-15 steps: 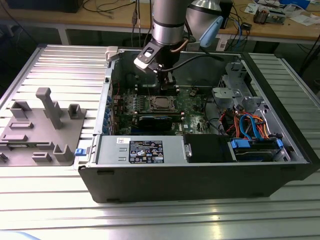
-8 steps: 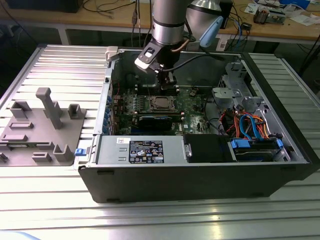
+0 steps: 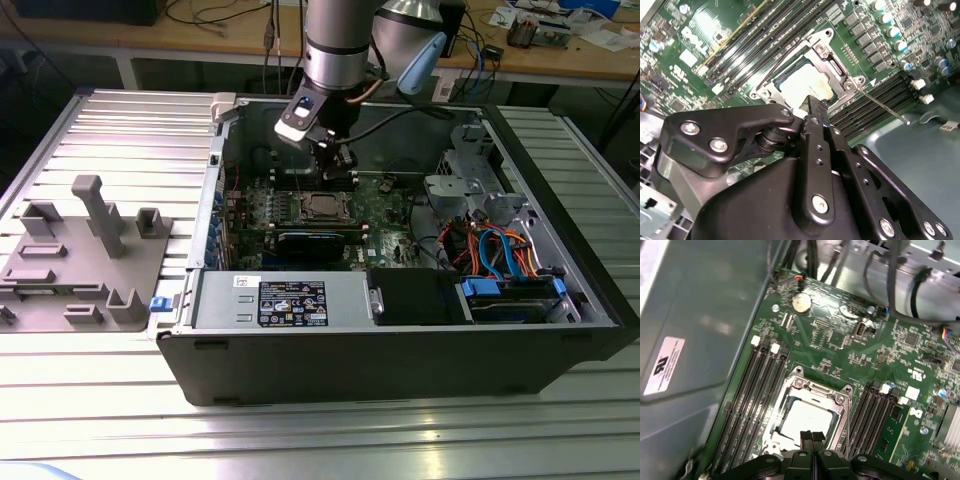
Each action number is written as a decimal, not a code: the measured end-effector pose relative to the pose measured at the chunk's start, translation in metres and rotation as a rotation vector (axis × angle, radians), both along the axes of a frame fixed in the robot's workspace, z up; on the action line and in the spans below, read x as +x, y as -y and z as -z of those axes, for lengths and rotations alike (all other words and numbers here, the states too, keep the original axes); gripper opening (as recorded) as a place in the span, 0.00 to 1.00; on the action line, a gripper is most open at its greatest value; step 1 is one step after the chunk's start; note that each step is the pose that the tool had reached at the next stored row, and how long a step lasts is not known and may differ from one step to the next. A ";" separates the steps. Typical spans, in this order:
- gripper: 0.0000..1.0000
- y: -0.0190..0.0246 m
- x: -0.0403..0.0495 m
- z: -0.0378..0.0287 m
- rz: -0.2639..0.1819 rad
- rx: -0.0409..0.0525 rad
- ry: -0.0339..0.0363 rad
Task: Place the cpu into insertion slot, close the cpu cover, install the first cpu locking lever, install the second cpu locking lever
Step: 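Install the first cpu locking lever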
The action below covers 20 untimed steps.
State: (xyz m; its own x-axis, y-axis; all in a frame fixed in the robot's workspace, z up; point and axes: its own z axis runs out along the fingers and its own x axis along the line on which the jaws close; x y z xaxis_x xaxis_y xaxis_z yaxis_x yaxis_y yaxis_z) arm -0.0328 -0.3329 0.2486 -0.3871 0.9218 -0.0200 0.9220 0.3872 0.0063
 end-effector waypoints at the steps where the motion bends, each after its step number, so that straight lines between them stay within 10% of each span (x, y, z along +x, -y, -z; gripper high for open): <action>1: 0.11 0.0000 0.0000 0.0000 -0.018 0.0000 0.0000; 9: 0.11 0.0000 0.0000 0.0014 -0.230 0.0000 0.0001; 20: 0.11 0.0001 -0.0001 0.0014 -0.287 -0.0001 0.0010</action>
